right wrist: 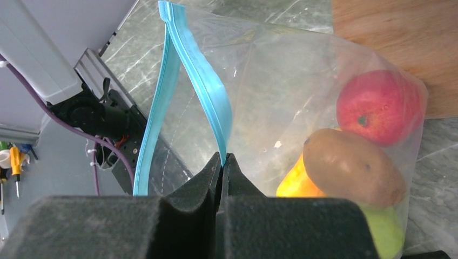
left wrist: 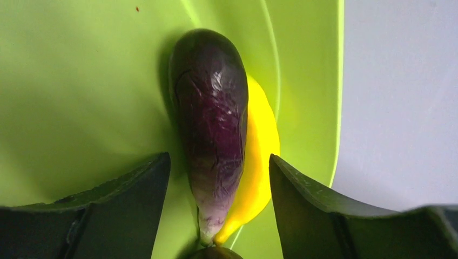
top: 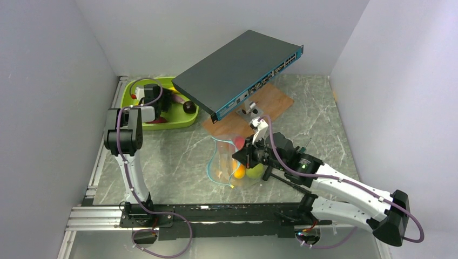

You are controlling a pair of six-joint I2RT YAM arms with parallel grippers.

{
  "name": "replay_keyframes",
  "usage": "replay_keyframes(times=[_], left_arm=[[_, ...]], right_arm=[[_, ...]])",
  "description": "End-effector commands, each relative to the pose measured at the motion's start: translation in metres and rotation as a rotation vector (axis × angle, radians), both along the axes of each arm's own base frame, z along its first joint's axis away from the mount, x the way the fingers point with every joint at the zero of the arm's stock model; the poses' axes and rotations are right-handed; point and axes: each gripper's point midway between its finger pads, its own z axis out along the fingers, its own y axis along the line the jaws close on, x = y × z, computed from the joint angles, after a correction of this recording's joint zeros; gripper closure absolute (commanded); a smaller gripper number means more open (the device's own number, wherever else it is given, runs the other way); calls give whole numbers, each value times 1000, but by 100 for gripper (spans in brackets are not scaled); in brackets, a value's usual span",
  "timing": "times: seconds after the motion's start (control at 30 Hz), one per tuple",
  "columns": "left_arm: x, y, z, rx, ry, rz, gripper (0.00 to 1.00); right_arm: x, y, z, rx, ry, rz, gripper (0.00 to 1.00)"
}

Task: Place the food in the zip-top bag and seal the zipper
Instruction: Pick up the fake vegetable from the bin.

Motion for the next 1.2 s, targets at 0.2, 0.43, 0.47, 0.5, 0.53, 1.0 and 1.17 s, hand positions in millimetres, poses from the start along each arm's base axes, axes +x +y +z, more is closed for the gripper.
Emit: replay_keyframes(times=[0.2, 0.43, 0.47, 0.5, 0.53, 1.0, 1.17], left_arm=[[19, -7, 1, -30, -54, 63, 48], [28, -15, 19, -69, -116, 33, 69], [27, -14, 23, -64, -119, 29, 72], [25, -12, 25, -61, -122, 29, 75], [23, -11, 30, -62, -131, 30, 79], [-53, 71, 121, 31, -321, 2, 89], [-95, 91, 194, 155, -432, -71, 98]], right_arm=[[5, 0, 15, 5, -57, -19, 100], [5, 3, 18, 12, -43, -12, 100], [5, 3, 19, 14, -43, -13, 100], [6, 2, 19, 15, -41, -18, 100], [7, 2, 19, 16, -39, -21, 100], [12, -1, 15, 27, 33, -15, 100], [14, 0, 6, 21, 77, -23, 100]])
